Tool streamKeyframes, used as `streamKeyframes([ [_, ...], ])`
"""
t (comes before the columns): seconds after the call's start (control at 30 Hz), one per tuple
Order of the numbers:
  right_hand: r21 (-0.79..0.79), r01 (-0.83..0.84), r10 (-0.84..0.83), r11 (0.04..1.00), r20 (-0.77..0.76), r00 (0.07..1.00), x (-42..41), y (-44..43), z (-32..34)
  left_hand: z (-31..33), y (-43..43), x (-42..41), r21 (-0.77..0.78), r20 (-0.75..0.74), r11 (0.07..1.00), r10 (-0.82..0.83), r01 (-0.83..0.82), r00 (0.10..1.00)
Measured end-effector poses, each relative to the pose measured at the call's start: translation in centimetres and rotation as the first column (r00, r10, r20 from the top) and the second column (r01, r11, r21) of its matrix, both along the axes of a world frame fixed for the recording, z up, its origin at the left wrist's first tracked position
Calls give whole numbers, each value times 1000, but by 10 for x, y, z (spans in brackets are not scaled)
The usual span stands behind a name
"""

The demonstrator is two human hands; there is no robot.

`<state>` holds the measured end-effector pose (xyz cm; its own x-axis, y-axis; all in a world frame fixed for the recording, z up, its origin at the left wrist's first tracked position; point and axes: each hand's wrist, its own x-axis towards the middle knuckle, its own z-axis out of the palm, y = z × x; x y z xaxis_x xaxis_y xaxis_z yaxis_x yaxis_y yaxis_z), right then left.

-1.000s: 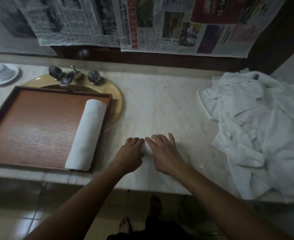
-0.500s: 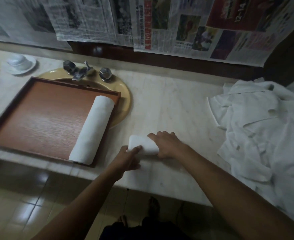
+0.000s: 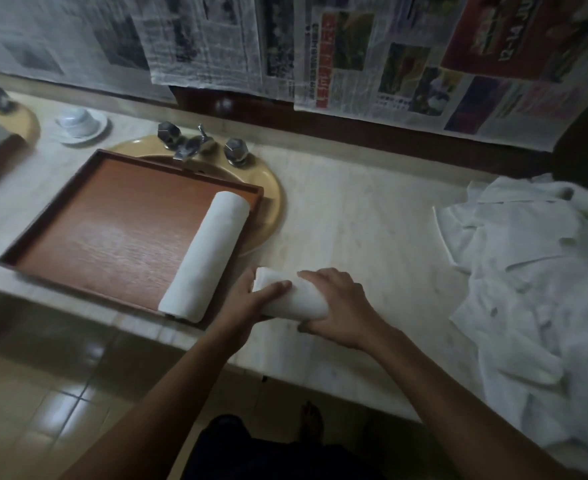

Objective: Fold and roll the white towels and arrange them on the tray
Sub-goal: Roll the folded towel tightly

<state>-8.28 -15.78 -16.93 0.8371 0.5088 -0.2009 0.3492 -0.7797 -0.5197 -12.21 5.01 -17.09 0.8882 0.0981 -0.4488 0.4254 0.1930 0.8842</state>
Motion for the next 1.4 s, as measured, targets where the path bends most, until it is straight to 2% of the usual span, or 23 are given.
streamKeyframes([
  [0.07, 229, 199, -172, 953, -132, 976, -1, 5, 10, 15, 20, 5, 14, 68, 1000, 9, -10, 998],
  [0.13, 358, 445, -294, 821, -402, 867, 2, 12, 19, 29, 40, 10, 40, 132, 999, -4, -1, 991],
  [0.17, 375, 550, -301, 747, -547, 781, 5, 19, 23, 36, 51, 11, 54, 164, 999, -12, 4, 986],
  [0.23, 391, 685, -196, 615, -766, 613, 11, 34, 27, 50, 67, 13, 57, 211, 998, -18, 6, 977],
  [0.3, 437, 771, -30, 464, -862, 506, 18, 51, 26, 58, 81, 14, 24, 241, 1000, -24, 18, 970],
  [0.33, 463, 795, 35, 391, -871, 490, 21, 62, 28, 61, 91, 14, 16, 247, 999, -31, 28, 969],
  [0.37, 493, 801, 76, 341, -863, 499, 24, 73, 31, 62, 101, 15, 14, 250, 999, -32, 29, 968],
  [0.43, 559, 766, 73, 317, -820, 568, 32, 99, 36, 63, 127, 16, 10, 246, 1000, -10, 7, 969],
  [0.5, 585, 733, 0, 347, -781, 624, 42, 128, 47, 61, 155, 17, 17, 247, 1000, 16, -21, 969],
  [0.63, 591, 647, -156, 483, -668, 727, 59, 185, 64, 59, 197, 17, 74, 239, 988, 111, -132, 965],
  [0.77, 551, 524, -322, 650, -425, 846, 87, 247, 61, 48, 237, 14, 213, 219, 957, 152, -199, 964],
  [0.9, 342, 387, -283, 856, -317, 905, 108, 296, 47, 26, 273, 3, 348, 125, 932, 60, -101, 990],
  [1.0, 156, 275, -222, 949, -291, 931, 118, 322, 34, 8, 289, -4, 412, 27, 910, -71, 54, 997],
  [1.1, -27, 162, -163, 986, -260, 952, 124, 340, 24, -1, 294, -6, 465, -80, 853, -227, 238, 971],
  [1.17, -169, 97, -138, 981, -247, 959, 125, 349, 23, -3, 291, -2, 531, -139, 775, -321, 344, 937],
  [1.33, -403, 93, -143, 910, -96, 985, 129, 366, 17, -3, 283, 18, 659, -224, 598, -422, 456, 878],
  [1.4, -433, 110, -154, 895, -68, 986, 128, 369, 19, -5, 282, 25, 672, -234, 582, -419, 458, 877],
])
